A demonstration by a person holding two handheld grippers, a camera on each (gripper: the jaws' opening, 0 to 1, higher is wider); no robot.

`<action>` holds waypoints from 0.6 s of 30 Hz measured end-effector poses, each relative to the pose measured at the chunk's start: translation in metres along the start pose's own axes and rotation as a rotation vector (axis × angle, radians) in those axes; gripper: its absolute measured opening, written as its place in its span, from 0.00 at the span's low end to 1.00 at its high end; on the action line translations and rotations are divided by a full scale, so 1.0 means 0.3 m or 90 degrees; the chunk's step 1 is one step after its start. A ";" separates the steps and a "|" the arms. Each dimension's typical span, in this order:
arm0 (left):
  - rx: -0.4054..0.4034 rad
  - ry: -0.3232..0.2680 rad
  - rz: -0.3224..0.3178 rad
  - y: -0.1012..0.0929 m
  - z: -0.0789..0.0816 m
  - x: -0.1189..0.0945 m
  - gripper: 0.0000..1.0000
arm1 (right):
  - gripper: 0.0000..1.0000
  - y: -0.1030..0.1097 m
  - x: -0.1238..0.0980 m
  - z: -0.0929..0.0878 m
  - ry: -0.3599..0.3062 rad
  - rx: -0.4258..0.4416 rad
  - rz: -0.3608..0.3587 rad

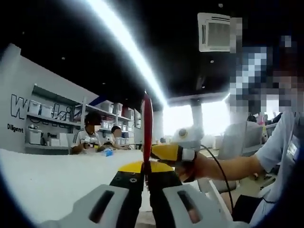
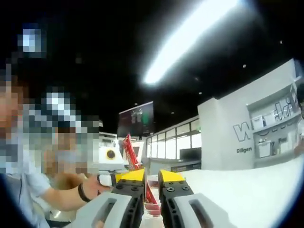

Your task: Tear open the coffee pouch, take out the coffee, and pour the coffee from the pouch into the cup

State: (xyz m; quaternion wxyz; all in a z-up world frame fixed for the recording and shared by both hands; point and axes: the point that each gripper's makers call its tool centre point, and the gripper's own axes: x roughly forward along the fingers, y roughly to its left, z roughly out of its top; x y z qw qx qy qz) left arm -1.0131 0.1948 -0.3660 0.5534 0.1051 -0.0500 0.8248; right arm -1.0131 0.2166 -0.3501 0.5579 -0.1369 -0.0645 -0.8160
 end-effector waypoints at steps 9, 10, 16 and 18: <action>-0.032 -0.032 -0.011 0.012 0.028 0.000 0.06 | 0.15 0.015 0.014 -0.042 0.028 -0.003 0.034; -0.036 -0.031 -0.012 0.018 0.025 -0.001 0.06 | 0.15 0.006 0.016 -0.055 0.040 -0.003 0.037; -0.062 -0.063 -0.021 0.025 0.039 -0.014 0.06 | 0.15 0.015 0.021 -0.062 0.033 0.026 0.069; -0.070 -0.070 -0.024 0.027 0.042 -0.016 0.06 | 0.15 0.022 0.022 -0.067 0.034 0.030 0.084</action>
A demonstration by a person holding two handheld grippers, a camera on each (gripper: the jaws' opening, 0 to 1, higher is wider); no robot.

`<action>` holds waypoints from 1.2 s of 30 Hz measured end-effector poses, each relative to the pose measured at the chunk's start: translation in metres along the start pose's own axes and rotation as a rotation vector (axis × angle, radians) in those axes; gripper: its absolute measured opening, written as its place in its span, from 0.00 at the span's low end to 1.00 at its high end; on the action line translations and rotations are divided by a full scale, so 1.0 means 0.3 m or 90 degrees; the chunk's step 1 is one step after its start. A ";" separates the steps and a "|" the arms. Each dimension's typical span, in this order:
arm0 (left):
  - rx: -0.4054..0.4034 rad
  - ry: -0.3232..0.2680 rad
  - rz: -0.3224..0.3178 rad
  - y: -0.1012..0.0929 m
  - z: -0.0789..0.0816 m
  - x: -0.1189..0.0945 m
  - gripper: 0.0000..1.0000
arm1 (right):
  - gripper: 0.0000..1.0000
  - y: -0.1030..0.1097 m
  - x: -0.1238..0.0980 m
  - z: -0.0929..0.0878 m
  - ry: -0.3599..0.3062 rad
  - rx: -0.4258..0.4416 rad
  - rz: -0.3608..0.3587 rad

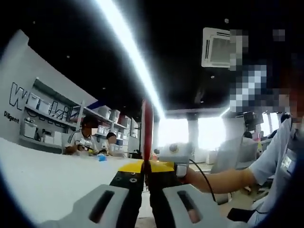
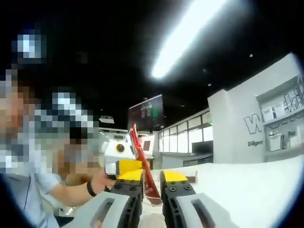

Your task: Tear open the coffee pouch, take out the coffee, and pour the coffee from the pouch into the cup

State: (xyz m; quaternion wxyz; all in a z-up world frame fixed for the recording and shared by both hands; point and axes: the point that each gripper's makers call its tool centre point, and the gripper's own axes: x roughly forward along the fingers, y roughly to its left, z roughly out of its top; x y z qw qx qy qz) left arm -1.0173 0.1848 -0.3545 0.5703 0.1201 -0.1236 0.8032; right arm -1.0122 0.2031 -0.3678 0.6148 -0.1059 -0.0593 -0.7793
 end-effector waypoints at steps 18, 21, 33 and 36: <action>-0.006 -0.011 0.007 0.006 -0.002 0.008 0.09 | 0.03 0.008 -0.001 -0.004 0.031 -0.066 -0.004; -0.001 -0.009 0.006 -0.005 -0.005 0.015 0.09 | 0.03 0.013 -0.001 0.000 0.043 -0.084 -0.001; -0.028 -0.036 -0.014 -0.011 0.015 0.026 0.05 | 0.08 0.008 -0.004 -0.002 0.026 -0.069 0.008; -0.041 -0.045 -0.019 -0.012 0.018 0.029 0.05 | 0.10 0.007 -0.005 0.003 0.013 -0.045 0.010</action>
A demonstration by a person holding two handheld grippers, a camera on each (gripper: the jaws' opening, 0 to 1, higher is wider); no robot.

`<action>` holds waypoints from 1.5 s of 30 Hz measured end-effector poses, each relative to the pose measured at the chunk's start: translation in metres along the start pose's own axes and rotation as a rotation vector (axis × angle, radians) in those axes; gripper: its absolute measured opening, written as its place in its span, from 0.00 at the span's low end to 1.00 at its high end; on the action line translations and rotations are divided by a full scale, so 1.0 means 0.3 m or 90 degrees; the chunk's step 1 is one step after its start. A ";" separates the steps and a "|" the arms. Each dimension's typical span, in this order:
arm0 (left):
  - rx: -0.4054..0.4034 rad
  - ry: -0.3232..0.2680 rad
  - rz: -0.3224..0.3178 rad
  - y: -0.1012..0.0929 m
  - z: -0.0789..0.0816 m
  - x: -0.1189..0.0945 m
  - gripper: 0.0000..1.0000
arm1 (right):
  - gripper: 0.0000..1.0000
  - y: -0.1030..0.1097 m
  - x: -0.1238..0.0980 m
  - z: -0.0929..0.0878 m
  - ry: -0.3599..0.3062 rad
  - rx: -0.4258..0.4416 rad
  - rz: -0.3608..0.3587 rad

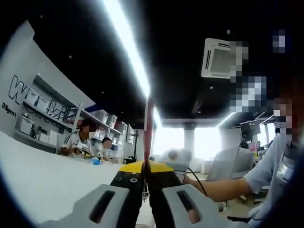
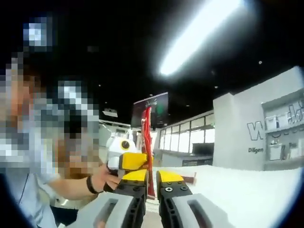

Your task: Tear open the coffee pouch, take out the coffee, and pour the coffee from the pouch into the cup

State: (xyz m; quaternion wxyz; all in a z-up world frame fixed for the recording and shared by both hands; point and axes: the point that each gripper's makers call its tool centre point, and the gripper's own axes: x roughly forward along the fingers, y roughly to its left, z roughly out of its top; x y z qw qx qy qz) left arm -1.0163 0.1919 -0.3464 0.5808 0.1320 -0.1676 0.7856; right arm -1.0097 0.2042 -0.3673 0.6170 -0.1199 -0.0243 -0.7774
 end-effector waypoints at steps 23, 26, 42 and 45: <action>0.011 -0.003 0.001 -0.010 -0.025 -0.005 0.15 | 0.03 0.023 0.020 -0.028 0.104 -0.081 0.015; 0.002 -0.013 -0.005 -0.013 -0.010 0.005 0.15 | 0.03 0.038 0.030 -0.033 0.118 -0.088 0.024; -0.006 -0.026 -0.002 0.005 0.005 -0.001 0.05 | 0.08 0.035 0.029 -0.031 0.093 -0.066 -0.006; 0.011 -0.026 -0.002 -0.003 0.003 -0.003 0.05 | 0.12 0.039 0.039 -0.032 0.075 -0.043 -0.003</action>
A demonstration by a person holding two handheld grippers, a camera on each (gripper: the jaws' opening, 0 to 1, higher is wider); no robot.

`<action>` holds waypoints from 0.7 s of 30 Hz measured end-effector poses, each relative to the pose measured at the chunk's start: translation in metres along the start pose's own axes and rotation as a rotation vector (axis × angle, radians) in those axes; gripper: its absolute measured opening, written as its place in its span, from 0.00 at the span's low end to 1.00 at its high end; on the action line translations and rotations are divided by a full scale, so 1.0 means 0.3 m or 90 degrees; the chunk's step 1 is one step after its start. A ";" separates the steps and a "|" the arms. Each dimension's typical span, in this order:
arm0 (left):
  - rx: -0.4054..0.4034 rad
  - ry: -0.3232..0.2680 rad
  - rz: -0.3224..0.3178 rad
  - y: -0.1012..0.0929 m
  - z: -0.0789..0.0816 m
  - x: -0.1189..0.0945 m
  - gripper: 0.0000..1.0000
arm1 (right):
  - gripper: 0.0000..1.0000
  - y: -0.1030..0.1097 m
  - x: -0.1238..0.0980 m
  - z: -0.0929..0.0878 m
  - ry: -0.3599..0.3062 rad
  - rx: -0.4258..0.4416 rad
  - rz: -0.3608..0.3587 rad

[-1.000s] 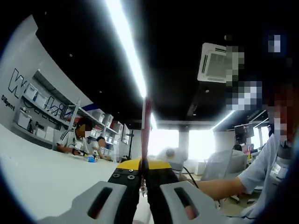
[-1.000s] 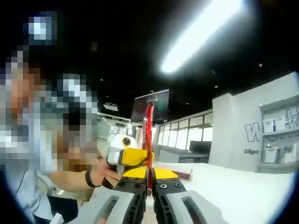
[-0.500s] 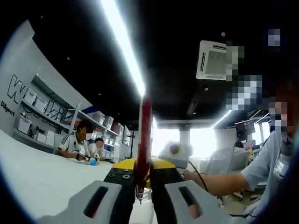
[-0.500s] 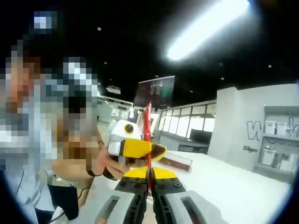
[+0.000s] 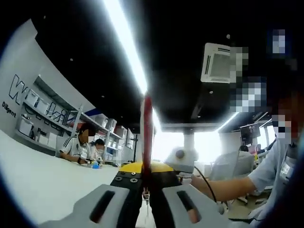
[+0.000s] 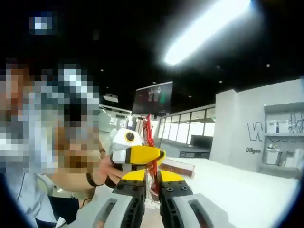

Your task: Tear open the coffee pouch, take out the coffee, and pour the coffee from the pouch into the cup

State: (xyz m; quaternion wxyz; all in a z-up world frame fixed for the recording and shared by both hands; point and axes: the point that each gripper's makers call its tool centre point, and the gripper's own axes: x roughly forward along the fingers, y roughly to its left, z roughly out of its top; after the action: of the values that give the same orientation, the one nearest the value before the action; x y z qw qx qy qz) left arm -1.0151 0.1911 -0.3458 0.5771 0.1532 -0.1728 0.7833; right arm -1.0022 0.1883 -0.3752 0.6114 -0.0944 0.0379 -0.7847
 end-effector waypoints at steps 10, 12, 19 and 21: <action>-0.016 -0.001 0.013 0.002 -0.012 0.008 0.05 | 0.05 -0.013 -0.001 0.029 -0.082 0.054 0.003; -0.015 0.004 0.013 -0.003 -0.012 0.010 0.06 | 0.04 -0.003 -0.004 0.030 -0.076 0.043 0.007; -0.019 0.009 0.028 0.007 -0.012 0.008 0.09 | 0.03 -0.007 -0.003 0.025 -0.058 0.027 0.009; -0.015 0.010 0.030 0.008 -0.008 0.005 0.09 | 0.03 -0.008 -0.004 0.025 -0.055 0.024 0.007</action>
State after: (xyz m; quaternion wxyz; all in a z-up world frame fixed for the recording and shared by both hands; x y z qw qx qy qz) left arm -1.0178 0.1927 -0.3474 0.5618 0.1364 -0.1813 0.7956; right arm -1.0028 0.1905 -0.3677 0.6185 -0.1163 -0.0027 -0.7771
